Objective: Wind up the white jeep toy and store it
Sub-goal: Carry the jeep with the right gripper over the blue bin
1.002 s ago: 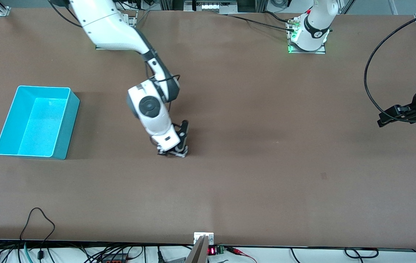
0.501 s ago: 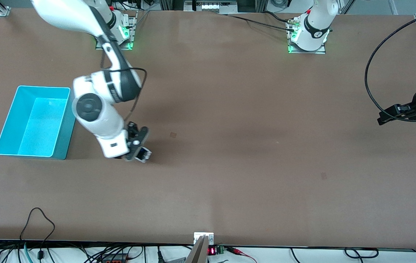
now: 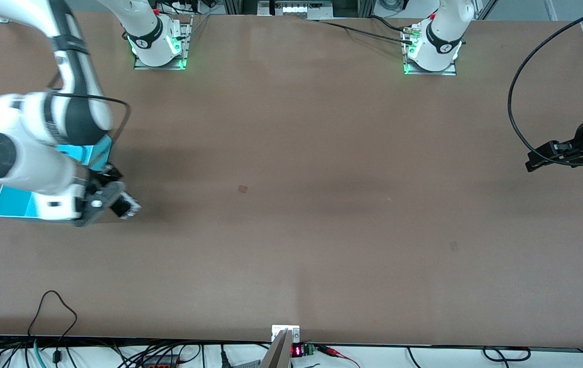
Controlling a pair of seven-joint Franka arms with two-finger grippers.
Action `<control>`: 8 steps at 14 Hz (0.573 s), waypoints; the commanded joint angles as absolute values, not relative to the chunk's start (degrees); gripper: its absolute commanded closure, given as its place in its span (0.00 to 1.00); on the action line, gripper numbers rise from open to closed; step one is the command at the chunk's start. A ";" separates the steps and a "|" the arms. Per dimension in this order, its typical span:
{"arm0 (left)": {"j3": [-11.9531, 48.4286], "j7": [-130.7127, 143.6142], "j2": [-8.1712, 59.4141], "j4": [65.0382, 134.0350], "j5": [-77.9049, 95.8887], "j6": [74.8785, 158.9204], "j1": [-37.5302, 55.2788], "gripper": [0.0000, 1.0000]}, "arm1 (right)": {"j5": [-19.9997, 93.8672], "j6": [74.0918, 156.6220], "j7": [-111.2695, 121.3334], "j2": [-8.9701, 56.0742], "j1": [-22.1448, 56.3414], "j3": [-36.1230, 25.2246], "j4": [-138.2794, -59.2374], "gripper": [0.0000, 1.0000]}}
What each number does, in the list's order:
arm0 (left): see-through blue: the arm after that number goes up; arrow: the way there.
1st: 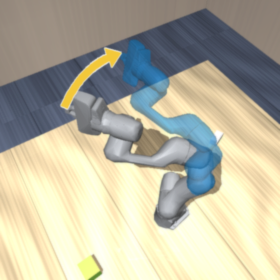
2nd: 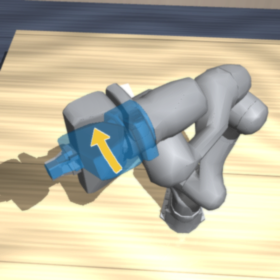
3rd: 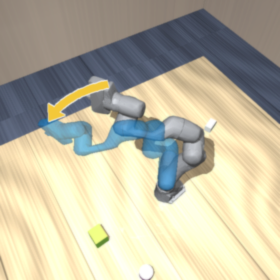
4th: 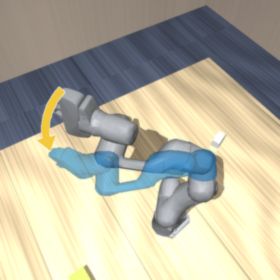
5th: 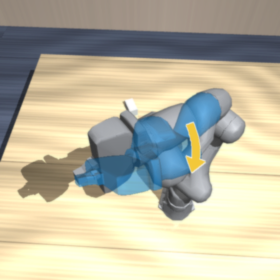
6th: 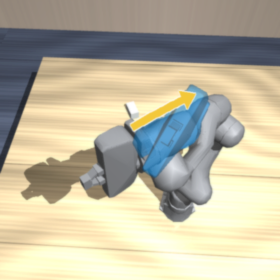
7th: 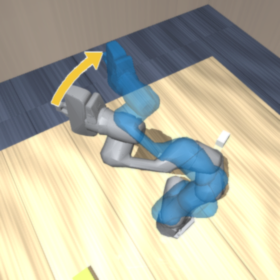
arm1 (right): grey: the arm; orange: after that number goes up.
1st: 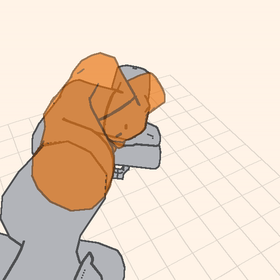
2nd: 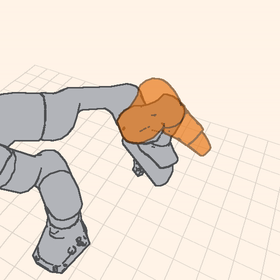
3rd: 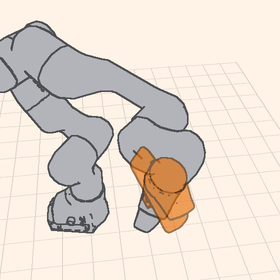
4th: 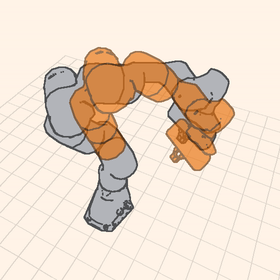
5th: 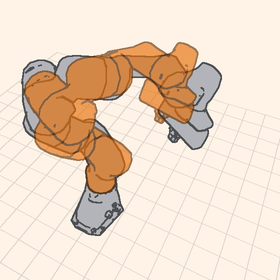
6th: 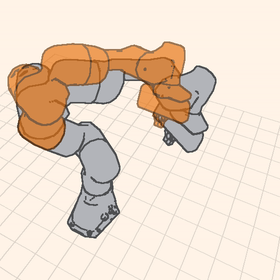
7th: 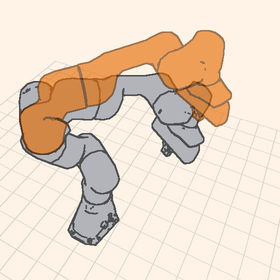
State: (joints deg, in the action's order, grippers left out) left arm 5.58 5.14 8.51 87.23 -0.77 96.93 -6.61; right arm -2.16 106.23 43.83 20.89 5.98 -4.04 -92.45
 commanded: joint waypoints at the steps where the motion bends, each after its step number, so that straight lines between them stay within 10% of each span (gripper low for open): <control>1: 5.80 4.66 7.82 86.84 0.88 96.24 -6.59 0.00 | -2.37 103.37 46.05 17.06 0.28 -3.08 -93.87 1.00; 8: 5.71 4.75 7.82 86.84 0.88 95.71 -6.94 0.00 | -3.52 100.89 46.32 15.29 -12.46 -4.66 -98.43 1.00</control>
State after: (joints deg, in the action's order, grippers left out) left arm 5.91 5.14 8.47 87.17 -0.77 96.77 -6.77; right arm -3.13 100.63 45.88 17.25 -9.61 -5.08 -94.94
